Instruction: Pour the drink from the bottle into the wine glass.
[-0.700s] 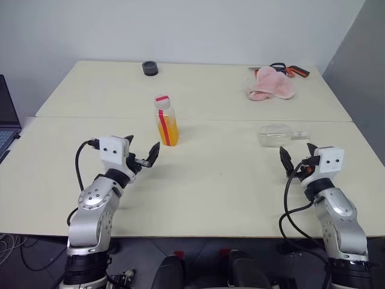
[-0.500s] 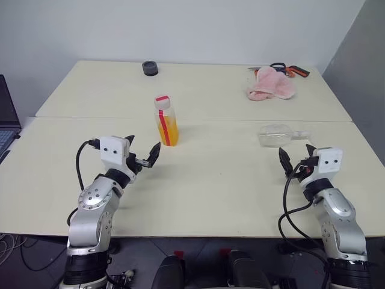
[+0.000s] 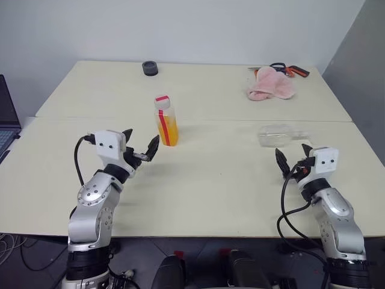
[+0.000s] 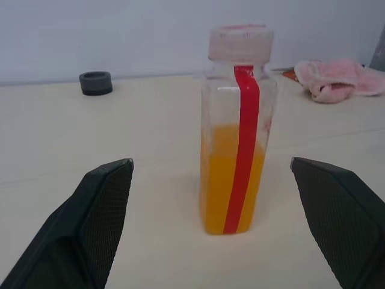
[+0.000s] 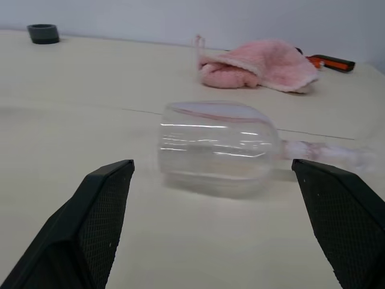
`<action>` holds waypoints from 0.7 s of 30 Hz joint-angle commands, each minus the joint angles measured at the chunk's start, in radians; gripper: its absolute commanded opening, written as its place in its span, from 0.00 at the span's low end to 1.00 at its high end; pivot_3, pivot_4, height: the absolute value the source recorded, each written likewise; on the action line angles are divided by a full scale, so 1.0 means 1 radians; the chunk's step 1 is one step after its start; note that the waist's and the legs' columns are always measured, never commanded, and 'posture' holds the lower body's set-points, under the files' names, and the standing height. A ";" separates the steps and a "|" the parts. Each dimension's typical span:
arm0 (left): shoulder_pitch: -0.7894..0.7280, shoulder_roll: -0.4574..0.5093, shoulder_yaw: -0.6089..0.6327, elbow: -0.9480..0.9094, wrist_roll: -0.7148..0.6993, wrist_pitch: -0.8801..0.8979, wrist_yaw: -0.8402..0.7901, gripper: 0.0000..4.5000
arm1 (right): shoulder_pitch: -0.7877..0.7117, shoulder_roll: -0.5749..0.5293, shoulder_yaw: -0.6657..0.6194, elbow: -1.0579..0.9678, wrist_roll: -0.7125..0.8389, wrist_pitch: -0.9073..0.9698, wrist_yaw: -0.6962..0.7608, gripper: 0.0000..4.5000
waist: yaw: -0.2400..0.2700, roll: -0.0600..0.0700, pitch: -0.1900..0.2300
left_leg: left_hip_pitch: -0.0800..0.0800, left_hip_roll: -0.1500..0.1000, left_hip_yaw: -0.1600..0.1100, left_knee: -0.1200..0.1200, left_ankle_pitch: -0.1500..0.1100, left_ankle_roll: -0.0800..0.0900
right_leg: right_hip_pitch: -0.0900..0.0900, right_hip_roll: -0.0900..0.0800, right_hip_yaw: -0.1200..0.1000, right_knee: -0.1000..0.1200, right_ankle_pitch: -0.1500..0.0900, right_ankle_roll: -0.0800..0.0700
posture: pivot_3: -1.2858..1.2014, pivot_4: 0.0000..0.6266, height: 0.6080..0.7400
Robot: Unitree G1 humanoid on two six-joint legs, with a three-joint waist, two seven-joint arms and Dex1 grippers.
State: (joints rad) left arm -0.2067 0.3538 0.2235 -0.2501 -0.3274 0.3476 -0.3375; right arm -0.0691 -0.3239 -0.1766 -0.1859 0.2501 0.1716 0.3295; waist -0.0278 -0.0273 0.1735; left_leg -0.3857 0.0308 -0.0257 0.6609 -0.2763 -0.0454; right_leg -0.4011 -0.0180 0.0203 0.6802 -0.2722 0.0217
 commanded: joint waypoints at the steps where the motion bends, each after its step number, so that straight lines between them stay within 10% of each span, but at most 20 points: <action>1: -0.060 0.023 -0.018 -0.021 0.023 0.044 0.026 1.00 | -0.010 -0.028 0.024 -0.110 0.056 0.023 0.075 1.00 | 0.000 0.000 0.000 | 0.000 0.000 0.000 0.000 0.000 0.000 | 0.000 0.000 0.000 0.000 0.000 0.000 | 0.52 0.24 1.00; 21: -0.284 -0.026 -0.124 0.184 0.093 0.100 0.056 1.00 | -0.033 -0.149 0.137 -0.333 0.224 0.255 0.262 1.00 | 0.001 -0.001 0.000 | -0.001 -0.001 -0.002 0.001 0.000 0.000 | 0.000 0.000 -0.001 -0.001 0.000 0.001 | 0.52 0.24 1.00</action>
State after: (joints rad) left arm -0.4650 0.3317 0.1055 -0.0557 -0.2451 0.4720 -0.2893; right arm -0.1014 -0.4641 -0.0325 -0.4916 0.4635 0.4396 0.5766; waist -0.0264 -0.0281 0.1740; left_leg -0.3875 0.0299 -0.0276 0.6616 -0.2764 -0.0454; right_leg -0.4012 -0.0182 0.0188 0.6796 -0.2725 0.0223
